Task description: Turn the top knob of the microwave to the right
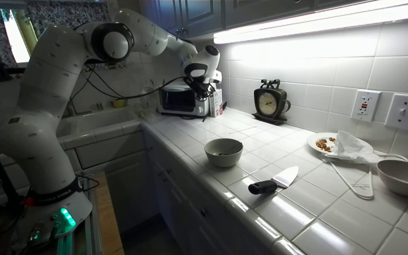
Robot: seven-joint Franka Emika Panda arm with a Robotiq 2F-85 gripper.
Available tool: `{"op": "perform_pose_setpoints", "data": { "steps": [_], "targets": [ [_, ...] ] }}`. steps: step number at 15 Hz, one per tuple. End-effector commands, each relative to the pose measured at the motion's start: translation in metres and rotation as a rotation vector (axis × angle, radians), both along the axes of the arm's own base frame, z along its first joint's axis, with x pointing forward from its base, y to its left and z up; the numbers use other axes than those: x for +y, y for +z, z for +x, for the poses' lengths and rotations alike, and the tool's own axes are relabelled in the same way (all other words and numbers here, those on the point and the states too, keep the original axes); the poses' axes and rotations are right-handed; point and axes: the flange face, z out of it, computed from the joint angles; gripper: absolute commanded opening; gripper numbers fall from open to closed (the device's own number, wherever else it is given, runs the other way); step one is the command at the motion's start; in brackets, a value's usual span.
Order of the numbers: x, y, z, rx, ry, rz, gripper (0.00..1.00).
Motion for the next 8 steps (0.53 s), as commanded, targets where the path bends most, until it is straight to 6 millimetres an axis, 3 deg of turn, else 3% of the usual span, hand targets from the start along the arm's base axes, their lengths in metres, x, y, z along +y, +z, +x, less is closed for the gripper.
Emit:
{"op": "perform_pose_setpoints", "data": {
  "steps": [1, 8],
  "targets": [
    [-0.025, -0.034, 0.020, 0.090, -0.081, 0.028, 0.03],
    [-0.037, -0.049, 0.029, 0.191, -0.120, 0.093, 0.03]
  ]
}}
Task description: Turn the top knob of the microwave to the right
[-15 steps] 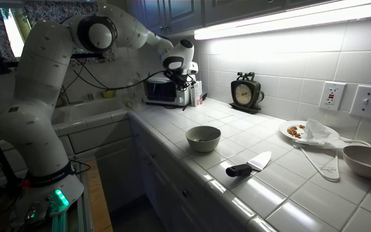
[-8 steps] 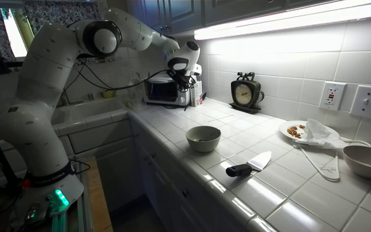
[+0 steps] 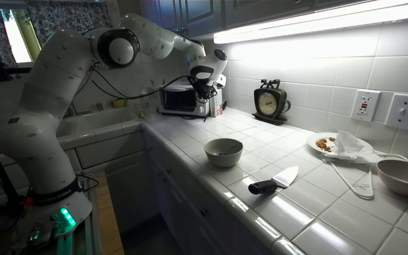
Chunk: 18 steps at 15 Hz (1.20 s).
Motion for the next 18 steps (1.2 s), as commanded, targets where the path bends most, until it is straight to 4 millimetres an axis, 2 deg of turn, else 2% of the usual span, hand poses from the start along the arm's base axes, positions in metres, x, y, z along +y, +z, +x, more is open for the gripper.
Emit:
{"op": "perform_pose_setpoints", "data": {
  "steps": [1, 12, 13, 15, 18],
  "targets": [
    [-0.023, -0.040, 0.016, 0.091, -0.077, -0.003, 0.03],
    [-0.036, -0.062, 0.021, 0.187, -0.105, 0.018, 0.03],
    [-0.035, -0.061, 0.021, 0.192, -0.105, 0.022, 0.37],
    [-0.036, -0.058, 0.020, 0.204, -0.103, 0.018, 0.43],
    [-0.042, -0.061, 0.018, 0.202, -0.081, 0.016, 0.64]
  ]
}}
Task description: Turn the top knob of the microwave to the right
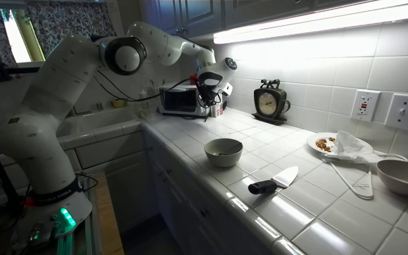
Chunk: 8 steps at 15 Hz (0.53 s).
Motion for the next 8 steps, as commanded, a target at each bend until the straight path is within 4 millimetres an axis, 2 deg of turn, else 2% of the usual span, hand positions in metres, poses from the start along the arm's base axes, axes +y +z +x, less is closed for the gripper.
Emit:
{"op": "perform_pose_setpoints", "data": {
  "steps": [1, 3, 5, 8],
  "targets": [
    [-0.006, -0.033, 0.001, 0.029, 0.025, -0.035, 0.73],
    [-0.006, -0.043, -0.003, 0.027, 0.053, -0.059, 0.87],
    [-0.003, -0.044, -0.006, 0.006, 0.083, -0.094, 0.98],
    [0.001, -0.029, -0.012, -0.063, 0.141, -0.216, 1.00]
  ]
}}
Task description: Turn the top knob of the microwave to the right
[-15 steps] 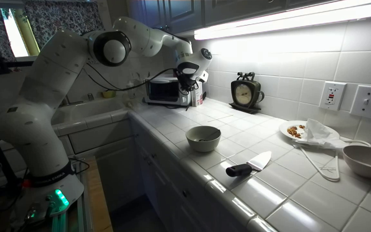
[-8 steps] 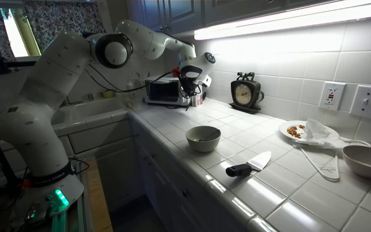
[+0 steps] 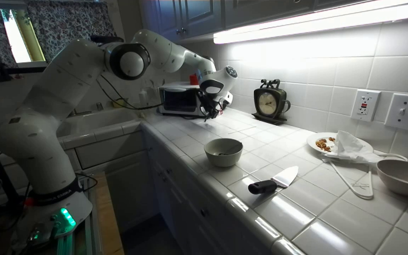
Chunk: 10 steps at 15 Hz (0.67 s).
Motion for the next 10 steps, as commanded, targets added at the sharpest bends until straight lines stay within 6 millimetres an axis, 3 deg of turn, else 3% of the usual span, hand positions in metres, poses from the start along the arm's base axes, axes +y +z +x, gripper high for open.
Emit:
{"op": "perform_pose_setpoints", "data": {
  "steps": [1, 10],
  "targets": [
    [0.007, 0.026, -0.011, -0.088, 0.086, -0.150, 1.00],
    [0.042, 0.091, -0.052, -0.351, 0.331, -0.436, 1.00]
  ]
}}
